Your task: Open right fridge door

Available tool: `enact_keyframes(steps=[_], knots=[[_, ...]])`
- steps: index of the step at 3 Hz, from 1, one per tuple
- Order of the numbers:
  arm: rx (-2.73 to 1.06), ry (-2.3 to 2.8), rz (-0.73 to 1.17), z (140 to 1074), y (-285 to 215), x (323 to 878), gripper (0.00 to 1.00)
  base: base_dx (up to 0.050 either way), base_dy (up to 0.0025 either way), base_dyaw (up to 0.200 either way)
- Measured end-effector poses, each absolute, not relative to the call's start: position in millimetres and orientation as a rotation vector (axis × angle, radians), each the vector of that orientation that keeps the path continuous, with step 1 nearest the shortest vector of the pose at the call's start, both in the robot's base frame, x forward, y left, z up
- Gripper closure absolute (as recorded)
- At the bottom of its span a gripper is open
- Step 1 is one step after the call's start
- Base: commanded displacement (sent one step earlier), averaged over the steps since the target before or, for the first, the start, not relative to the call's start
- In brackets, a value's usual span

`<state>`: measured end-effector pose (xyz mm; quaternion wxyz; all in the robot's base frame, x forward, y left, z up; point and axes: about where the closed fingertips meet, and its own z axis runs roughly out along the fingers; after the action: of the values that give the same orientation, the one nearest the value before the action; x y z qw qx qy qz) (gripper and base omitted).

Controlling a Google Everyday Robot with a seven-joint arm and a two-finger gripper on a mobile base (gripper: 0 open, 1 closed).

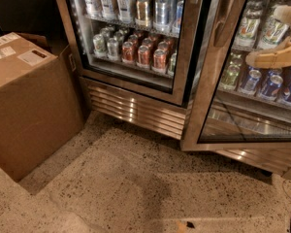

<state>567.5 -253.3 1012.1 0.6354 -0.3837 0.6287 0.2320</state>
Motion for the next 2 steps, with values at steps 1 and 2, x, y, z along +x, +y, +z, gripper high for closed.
enact_keyframes(steps=[1, 2], knots=[[-0.859, 1.472, 0.552, 989.3, -251.6, 564.6, 0.00, 0.000, 0.00000, 0.000], [-0.872, 1.544, 0.621, 940.6, -241.7, 545.5, 0.00, 0.000, 0.00000, 0.000]])
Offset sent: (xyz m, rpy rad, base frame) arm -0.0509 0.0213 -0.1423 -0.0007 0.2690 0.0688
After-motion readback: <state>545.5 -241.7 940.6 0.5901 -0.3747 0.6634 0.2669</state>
